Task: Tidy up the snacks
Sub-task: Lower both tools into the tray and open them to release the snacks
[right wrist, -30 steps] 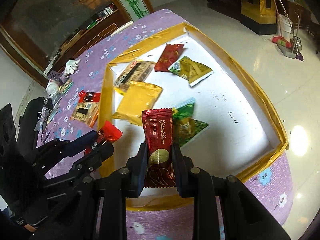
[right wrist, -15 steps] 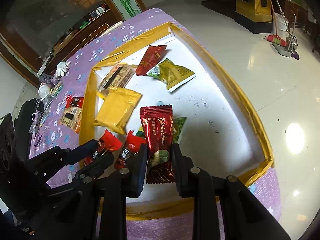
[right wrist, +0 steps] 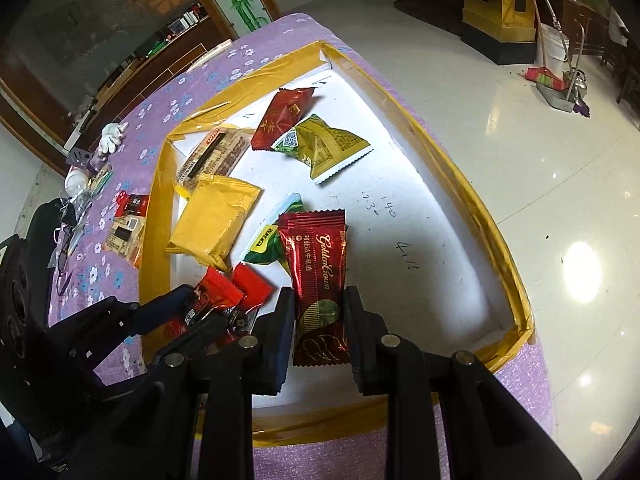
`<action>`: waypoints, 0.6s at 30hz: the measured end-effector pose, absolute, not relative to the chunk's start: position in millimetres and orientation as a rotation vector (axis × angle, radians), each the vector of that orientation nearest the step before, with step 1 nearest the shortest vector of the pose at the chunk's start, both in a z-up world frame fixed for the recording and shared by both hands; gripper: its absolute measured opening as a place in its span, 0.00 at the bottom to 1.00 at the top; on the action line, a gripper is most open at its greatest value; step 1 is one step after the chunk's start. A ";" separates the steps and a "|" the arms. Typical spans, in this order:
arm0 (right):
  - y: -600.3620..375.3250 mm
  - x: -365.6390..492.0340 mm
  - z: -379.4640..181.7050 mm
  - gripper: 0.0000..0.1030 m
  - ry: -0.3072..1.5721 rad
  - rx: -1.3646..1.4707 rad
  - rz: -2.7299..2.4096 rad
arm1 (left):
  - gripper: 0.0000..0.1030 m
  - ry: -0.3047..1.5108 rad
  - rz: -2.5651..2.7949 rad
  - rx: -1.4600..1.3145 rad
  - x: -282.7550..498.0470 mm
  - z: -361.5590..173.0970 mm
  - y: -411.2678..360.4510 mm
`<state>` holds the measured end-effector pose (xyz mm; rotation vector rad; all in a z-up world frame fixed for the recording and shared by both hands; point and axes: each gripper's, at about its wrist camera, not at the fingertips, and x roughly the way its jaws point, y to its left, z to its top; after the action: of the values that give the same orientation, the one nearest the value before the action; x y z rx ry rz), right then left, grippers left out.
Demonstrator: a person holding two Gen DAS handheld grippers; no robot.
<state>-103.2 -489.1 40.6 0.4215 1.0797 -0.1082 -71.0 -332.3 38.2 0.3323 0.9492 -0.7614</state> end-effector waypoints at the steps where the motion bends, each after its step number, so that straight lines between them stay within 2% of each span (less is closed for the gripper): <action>1: -488.8 -102.9 40.5 0.23 1.080 0.421 -0.109 | 0.32 0.948 -0.763 0.334 -71.3 38.3 -332.4; 18: -478.9 -104.7 40.9 0.23 1.088 0.394 -0.081 | 0.32 0.941 -0.786 0.339 -74.8 40.1 -333.2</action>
<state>-104.7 -478.9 40.9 0.3935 1.0878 -0.0813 -74.8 -333.2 40.1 0.3388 0.9408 -0.7864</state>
